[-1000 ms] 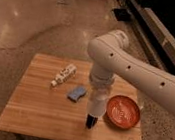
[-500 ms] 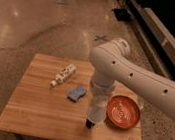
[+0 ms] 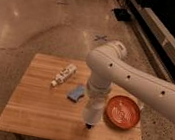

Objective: Place the ceramic cup over the eraser

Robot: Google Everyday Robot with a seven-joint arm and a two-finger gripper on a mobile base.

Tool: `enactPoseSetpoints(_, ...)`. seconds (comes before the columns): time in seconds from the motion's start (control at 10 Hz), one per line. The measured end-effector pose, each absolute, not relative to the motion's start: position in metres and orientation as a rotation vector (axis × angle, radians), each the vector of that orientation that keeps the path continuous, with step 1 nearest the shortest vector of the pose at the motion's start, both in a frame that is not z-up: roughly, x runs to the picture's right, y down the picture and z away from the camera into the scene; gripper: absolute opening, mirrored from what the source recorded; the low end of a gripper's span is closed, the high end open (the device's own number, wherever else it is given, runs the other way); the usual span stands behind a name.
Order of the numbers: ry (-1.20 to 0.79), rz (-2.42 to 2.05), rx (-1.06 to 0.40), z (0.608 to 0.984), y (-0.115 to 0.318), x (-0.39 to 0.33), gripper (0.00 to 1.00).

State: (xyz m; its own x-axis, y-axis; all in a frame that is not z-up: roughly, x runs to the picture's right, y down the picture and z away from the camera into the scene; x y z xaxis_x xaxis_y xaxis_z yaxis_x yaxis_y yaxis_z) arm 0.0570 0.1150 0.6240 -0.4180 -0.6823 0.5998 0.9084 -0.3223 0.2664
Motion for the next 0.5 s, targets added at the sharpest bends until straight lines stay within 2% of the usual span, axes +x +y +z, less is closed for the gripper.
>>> enactPoseSetpoints(0.1,-0.69,-1.92,-0.476,0.626,0.116,0.059,0.14)
enactPoseSetpoints(0.2,-0.655,-1.939,-0.491,0.632,0.117,0.064,0.2)
enactPoseSetpoints(0.4,-0.626,-1.962,-0.507,0.64,0.119,0.065,0.37)
enactPoseSetpoints(0.5,-0.622,-1.972,-0.509,0.646,0.121,0.06,0.5)
